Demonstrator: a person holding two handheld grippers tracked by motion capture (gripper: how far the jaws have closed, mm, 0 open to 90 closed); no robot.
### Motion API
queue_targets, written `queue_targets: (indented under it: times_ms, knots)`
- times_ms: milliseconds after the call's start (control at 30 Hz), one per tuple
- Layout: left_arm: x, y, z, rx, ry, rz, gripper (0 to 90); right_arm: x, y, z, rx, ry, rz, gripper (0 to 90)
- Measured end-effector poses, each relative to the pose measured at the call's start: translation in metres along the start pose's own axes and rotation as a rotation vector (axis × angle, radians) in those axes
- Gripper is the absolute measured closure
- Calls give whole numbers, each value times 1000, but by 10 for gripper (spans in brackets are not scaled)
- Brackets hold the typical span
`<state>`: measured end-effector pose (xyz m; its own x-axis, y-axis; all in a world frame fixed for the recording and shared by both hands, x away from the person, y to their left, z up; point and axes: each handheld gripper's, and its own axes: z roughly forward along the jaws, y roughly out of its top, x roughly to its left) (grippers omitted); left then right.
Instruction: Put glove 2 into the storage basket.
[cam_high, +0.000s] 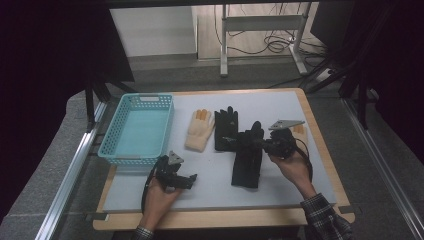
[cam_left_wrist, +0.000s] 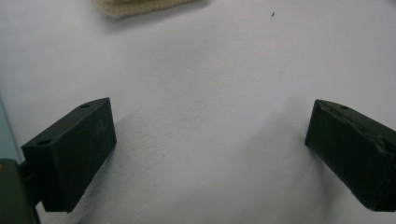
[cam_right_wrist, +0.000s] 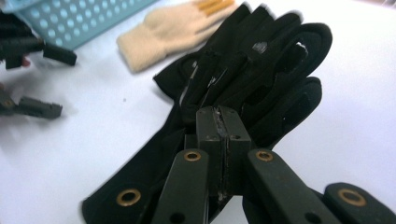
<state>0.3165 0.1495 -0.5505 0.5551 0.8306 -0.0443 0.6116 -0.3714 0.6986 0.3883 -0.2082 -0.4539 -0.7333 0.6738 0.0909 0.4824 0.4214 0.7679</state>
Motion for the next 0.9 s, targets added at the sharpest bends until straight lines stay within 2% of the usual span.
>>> queue_targets:
  times_ms: [67,100,167,267,367,400,433,467,500,533,567,600,700,800,900]
  knots:
    - [0,0,0,0,0,0,23,0,-4,9,25,5,4,871]
    - [0,0,0,0,0,0,23,0,-7,14,36,-7,0,853]
    - [0,0,0,0,0,0,23,-1,-11,21,32,-40,-4,711]
    - [0,0,0,0,0,0,23,2,-18,31,50,-34,-5,515]
    - [0,0,0,0,0,0,23,8,-28,44,95,-34,-31,419]
    - [0,0,0,0,0,0,23,10,-31,49,119,-51,-44,416]
    - [0,0,0,0,0,0,23,11,-35,54,142,-70,-66,451]
    - [0,0,0,-1,1,0,23,13,-39,58,152,-75,-74,567]
    - [0,0,0,-1,1,0,23,13,-39,58,152,-75,-74,567]
    - [0,0,0,-1,1,1,23,13,-43,57,119,-43,-21,697]
    - [0,0,0,0,1,1,23,14,-43,56,121,-37,-21,786]
    - [0,0,0,-1,1,1,23,16,-44,55,126,-26,-23,816]
    - [0,0,0,0,1,1,23,21,-41,55,135,-49,-43,836]
    - [0,0,0,0,1,1,23,20,-39,49,106,-45,-41,838]
    - [0,0,0,0,0,0,23,24,-35,34,78,-17,-22,838]
